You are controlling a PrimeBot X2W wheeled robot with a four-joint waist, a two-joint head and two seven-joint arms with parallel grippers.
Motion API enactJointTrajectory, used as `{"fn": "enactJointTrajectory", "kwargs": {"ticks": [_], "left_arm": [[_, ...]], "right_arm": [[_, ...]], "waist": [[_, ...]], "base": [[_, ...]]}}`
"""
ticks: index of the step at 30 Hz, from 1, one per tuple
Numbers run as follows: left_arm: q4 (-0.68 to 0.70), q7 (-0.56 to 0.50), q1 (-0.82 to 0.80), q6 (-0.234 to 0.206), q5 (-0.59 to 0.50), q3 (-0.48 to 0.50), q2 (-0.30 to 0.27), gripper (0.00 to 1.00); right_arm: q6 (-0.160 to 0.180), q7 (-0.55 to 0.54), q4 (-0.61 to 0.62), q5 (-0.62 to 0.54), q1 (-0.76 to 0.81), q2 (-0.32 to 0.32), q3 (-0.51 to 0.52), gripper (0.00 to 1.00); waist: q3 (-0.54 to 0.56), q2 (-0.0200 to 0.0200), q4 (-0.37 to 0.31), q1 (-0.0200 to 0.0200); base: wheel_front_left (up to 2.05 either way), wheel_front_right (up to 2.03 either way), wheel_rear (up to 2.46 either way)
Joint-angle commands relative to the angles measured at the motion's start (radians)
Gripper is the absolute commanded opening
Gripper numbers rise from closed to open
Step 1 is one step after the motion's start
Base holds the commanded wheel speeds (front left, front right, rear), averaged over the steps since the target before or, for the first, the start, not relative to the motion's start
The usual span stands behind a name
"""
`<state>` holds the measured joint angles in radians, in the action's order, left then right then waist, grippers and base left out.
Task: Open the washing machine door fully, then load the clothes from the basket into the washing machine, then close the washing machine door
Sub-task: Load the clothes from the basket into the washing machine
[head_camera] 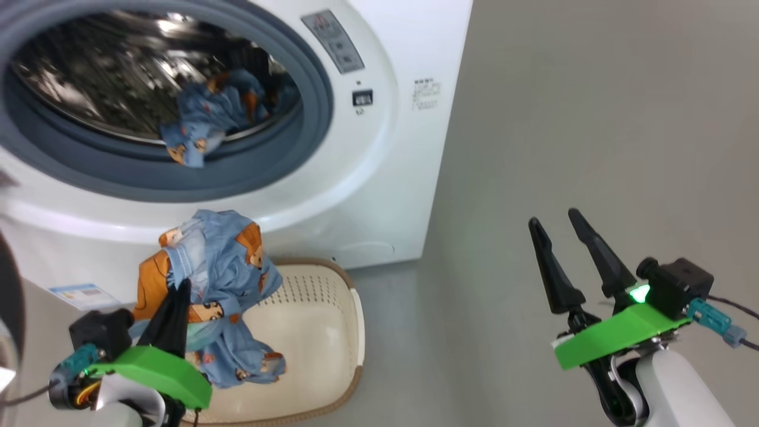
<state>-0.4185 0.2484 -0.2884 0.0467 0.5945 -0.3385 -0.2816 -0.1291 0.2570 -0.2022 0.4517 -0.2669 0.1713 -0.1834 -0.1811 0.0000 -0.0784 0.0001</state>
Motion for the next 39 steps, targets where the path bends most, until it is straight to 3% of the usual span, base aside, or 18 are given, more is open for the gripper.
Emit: {"fn": "enactJointTrajectory", "kwargs": {"ticks": [1,20,39], "left_arm": [[0.044,0.013,0.006,-0.010,-0.009,0.044,-0.026,0.00],[0.328,-0.006,0.144,-0.102,-0.020,0.084,-0.038,0.00],[0.362,-0.002,0.106,-0.116,-0.033,0.071,-0.026,0.00]], "right_arm": [[-0.002,0.005,0.020,0.015,0.015,0.011,-0.020,1.00],[-0.002,0.005,0.008,0.037,0.073,0.056,-0.039,1.00],[-0.002,0.005,0.012,0.039,0.071,0.048,-0.033,1.00]], "waist": [[0.059,0.0000,0.029,-0.0001],[0.178,0.0000,0.062,-0.0001],[0.157,0.0000,0.056,-0.0001]], "base": [[0.00,0.00,0.00],[0.00,0.00,0.00],[0.00,0.00,0.00]]}}
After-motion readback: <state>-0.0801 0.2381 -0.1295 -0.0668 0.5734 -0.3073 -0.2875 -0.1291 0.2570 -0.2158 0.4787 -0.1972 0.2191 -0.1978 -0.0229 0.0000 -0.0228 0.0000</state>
